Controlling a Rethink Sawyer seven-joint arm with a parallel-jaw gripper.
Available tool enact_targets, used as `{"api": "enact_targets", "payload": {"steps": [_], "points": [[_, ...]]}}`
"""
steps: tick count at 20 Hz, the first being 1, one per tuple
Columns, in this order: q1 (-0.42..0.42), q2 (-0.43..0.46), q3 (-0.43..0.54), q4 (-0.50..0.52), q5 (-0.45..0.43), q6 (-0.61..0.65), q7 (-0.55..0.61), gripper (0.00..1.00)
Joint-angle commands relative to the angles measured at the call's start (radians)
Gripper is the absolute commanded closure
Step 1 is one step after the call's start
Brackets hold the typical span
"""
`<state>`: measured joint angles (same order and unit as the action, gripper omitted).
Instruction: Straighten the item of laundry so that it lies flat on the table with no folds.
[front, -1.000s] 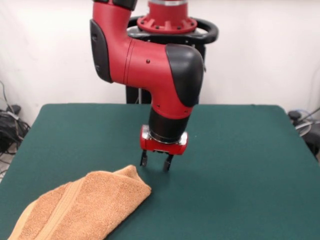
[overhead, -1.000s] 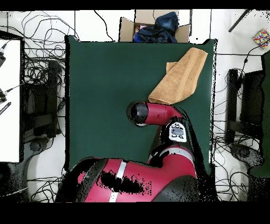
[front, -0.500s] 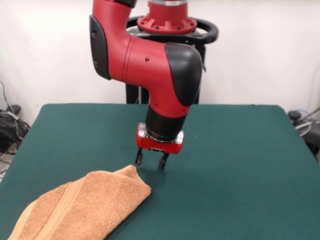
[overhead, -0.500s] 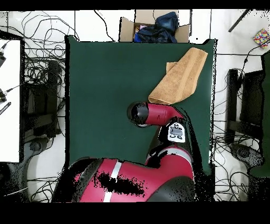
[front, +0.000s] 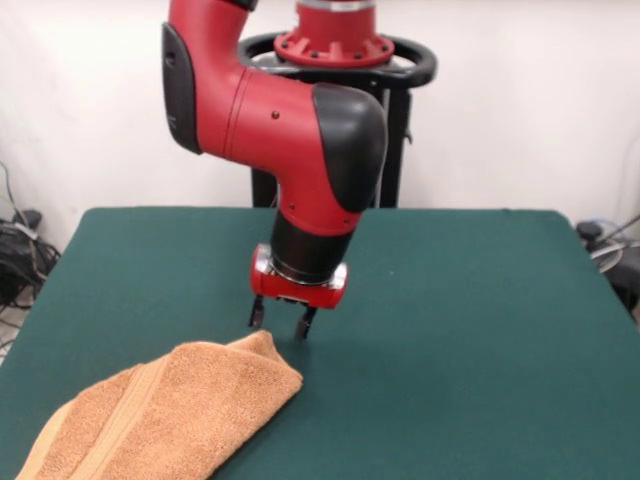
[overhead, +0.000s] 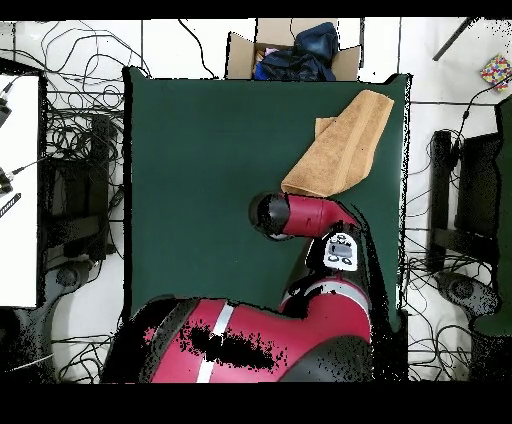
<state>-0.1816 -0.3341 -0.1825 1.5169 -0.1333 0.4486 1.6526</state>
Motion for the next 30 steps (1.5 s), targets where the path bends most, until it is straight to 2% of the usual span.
{"api": "enact_targets", "payload": {"steps": [1, 5, 9, 20, 26, 27, 30], "points": [[-0.018, 0.083, 0.015, -0.084, -0.034, 0.074, 0.067, 0.0], [-0.027, 0.091, 0.023, -0.083, -0.034, 0.056, 0.065, 0.0], [-0.063, 0.103, 0.076, -0.069, -0.027, 0.033, 0.039, 0.0], [-0.064, 0.132, 0.069, -0.099, -0.011, 0.071, 0.06, 0.0], [-0.097, 0.132, 0.104, -0.096, -0.017, 0.087, 0.022, 0.0], [-0.098, 0.132, 0.106, -0.101, -0.024, 0.093, 0.024, 1.0], [-0.098, 0.138, 0.106, -0.114, -0.022, 0.11, 0.025, 1.0]]}}
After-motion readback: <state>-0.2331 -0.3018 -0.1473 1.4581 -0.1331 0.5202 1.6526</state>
